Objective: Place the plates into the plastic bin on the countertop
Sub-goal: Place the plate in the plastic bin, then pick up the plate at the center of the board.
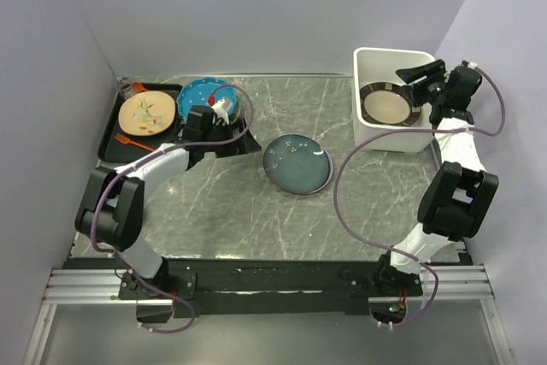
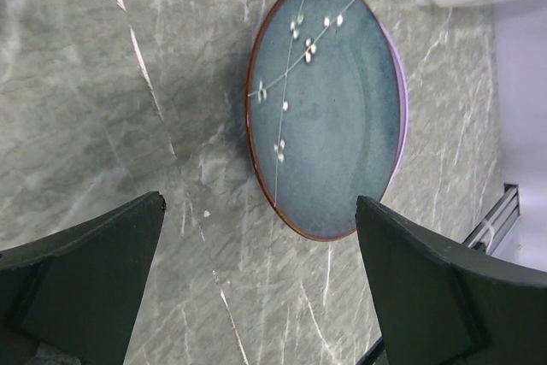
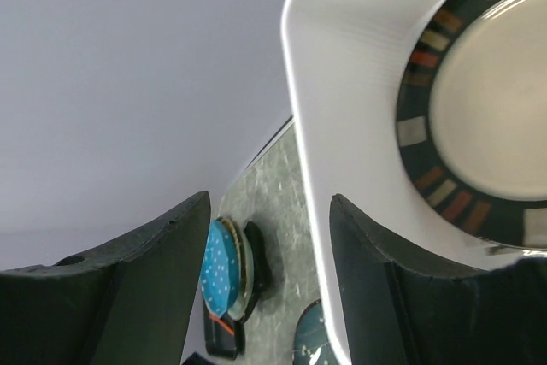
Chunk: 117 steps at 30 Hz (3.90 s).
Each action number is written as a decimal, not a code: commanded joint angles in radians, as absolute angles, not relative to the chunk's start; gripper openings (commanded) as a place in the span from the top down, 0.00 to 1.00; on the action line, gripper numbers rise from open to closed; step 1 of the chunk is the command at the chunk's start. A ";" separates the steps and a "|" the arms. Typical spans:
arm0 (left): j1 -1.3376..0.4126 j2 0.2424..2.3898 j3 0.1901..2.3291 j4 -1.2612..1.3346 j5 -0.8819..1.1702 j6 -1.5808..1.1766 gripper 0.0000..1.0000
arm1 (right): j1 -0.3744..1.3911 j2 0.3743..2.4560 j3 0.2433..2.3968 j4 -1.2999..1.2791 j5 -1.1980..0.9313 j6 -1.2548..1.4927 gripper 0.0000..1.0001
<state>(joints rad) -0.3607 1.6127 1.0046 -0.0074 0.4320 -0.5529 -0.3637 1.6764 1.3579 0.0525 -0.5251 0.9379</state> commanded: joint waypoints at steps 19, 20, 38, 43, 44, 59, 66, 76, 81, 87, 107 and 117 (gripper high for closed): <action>-0.445 1.718 1.104 -0.038 0.406 -0.512 0.07 | -0.229 1.375 1.221 0.006 -0.630 0.832 0.35; -0.445 1.723 1.104 -0.035 0.408 -0.514 0.09 | -0.222 1.370 1.216 0.006 -0.630 0.809 0.35; -0.462 1.882 1.173 0.023 0.449 -0.538 0.34 | -0.084 1.261 1.069 -0.066 -0.647 0.735 0.35; -0.465 1.914 1.198 0.022 0.466 -0.537 0.46 | -0.069 1.255 1.032 -0.067 -0.652 0.724 0.35; -0.466 1.925 1.204 0.020 0.466 -0.535 0.48 | -0.066 1.255 1.028 -0.071 -0.652 0.723 0.35; -0.468 1.954 1.216 0.031 0.495 -0.542 0.88 | -0.040 1.287 0.954 -0.055 -0.667 0.712 0.35; -0.468 1.928 1.209 0.025 0.503 -0.541 0.99 | -0.032 1.308 0.904 -0.032 -0.686 0.712 0.35; -0.456 1.867 1.183 0.075 0.567 -0.595 0.99 | -0.023 1.333 0.835 -0.003 -0.718 0.703 0.36; -0.437 1.835 1.172 0.101 0.597 -0.617 0.99 | -0.020 1.336 0.822 -0.003 -0.727 0.692 0.35; -0.407 1.792 1.143 0.132 0.638 -0.644 0.99 | -0.018 1.356 0.802 0.028 -0.736 0.687 0.36; -0.336 1.660 1.080 0.242 0.753 -0.742 0.99 | 0.021 1.407 0.732 0.138 -0.805 0.716 0.34; -0.296 1.612 1.031 0.341 0.816 -0.825 0.99 | 0.075 1.473 0.712 0.178 -0.815 0.721 0.33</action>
<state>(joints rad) -0.3088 1.7103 1.0210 0.1627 0.6815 -0.7357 0.0620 1.4490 0.7250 0.1326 -0.8013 0.7128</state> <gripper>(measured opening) 0.131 0.670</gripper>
